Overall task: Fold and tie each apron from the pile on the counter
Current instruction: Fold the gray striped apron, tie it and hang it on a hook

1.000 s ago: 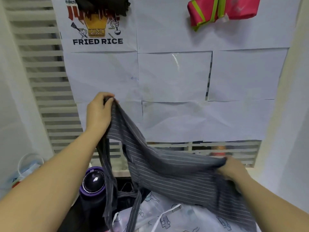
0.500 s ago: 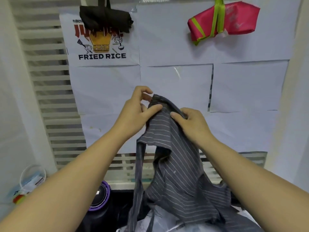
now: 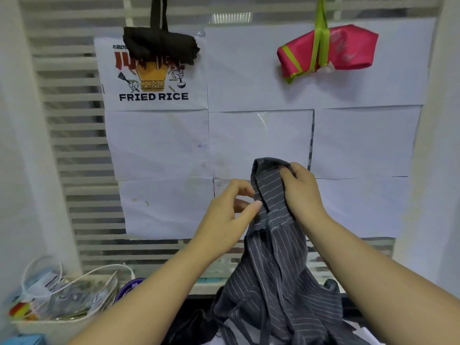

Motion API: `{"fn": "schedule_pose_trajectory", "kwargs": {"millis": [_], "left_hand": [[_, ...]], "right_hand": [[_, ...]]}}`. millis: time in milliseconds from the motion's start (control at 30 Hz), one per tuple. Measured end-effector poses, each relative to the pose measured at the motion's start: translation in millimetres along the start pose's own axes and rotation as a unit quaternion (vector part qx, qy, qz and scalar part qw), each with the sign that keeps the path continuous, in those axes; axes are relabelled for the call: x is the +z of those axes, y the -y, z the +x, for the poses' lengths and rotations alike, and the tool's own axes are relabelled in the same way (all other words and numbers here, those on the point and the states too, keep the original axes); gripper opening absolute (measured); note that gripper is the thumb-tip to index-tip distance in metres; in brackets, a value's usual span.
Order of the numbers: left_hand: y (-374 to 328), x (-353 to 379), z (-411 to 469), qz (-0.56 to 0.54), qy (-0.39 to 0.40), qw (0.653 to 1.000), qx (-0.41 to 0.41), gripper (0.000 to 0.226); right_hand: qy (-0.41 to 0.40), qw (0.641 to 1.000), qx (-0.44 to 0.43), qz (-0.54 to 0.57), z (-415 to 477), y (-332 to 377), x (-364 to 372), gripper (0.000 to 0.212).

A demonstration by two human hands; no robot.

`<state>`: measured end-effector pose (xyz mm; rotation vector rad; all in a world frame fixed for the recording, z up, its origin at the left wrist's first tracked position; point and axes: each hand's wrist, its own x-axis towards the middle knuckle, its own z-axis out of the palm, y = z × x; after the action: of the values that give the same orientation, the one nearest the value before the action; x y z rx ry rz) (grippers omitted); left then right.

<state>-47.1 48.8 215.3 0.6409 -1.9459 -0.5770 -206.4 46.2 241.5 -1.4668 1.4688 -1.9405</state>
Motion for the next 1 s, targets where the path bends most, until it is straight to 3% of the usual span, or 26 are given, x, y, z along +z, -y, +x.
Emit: {"fn": "schedule_pose_trajectory", "kwargs": {"millis": [67, 333, 567, 667, 767, 833, 900, 1000], "left_hand": [[-2, 6, -5, -0.014, 0.045, 0.998, -0.029, 0.013], [-4, 23, -6, -0.121, 0.144, 0.962, -0.199, 0.032], [-12, 16, 12, -0.109, 0.127, 0.974, -0.15, 0.011], [-18, -10, 43, -0.051, 0.057, 0.989, -0.128, 0.016], [-33, -45, 82, 0.025, -0.05, 0.991, -0.125, 0.02], [-44, -59, 102, 0.067, -0.068, 0.989, -0.109, 0.018], [-50, -63, 113, 0.08, -0.076, 0.99, -0.089, 0.017], [-48, -65, 118, 0.083, -0.09, 0.99, -0.072, 0.018]], "right_hand": [[-0.02, 1.0, 0.0, 0.014, -1, -1, 0, 0.025], [-0.072, 0.997, -0.021, 0.018, -4, -3, 6, 0.02], [-0.082, 0.996, -0.047, 0.003, 8, 3, 4, 0.028], [-0.074, 0.995, -0.064, -0.033, 22, 9, -7, 0.028], [-0.003, 0.991, -0.097, -0.087, 28, 12, -24, 0.028], [0.095, 0.986, -0.103, -0.094, 26, 11, -32, 0.017], [0.199, 0.975, -0.058, -0.074, 21, 1, -36, 0.004], [0.314, 0.943, 0.041, -0.103, 14, -32, -42, 0.022]]}}
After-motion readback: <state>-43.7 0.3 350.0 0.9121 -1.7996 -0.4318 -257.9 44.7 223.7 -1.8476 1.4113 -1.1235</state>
